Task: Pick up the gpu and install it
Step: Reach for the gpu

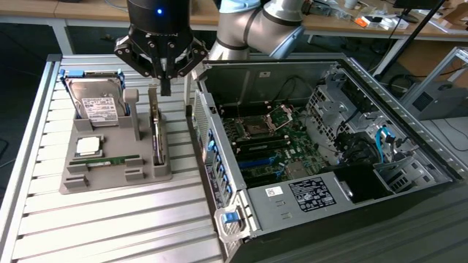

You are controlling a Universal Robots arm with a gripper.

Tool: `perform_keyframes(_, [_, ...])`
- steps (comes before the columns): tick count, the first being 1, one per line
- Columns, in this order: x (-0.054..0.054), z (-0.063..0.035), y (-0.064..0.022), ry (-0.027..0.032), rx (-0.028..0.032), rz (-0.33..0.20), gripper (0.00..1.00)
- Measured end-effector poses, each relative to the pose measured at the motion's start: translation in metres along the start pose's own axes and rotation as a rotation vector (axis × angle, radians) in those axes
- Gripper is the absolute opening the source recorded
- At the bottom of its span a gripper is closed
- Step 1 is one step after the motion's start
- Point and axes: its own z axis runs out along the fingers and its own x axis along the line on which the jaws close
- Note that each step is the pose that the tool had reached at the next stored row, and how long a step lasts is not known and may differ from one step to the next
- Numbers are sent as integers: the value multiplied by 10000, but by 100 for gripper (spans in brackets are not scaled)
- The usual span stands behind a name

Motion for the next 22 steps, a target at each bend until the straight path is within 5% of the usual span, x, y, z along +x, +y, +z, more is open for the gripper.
perform_keyframes(22, [211,-8,-16,-9,0,0,11])
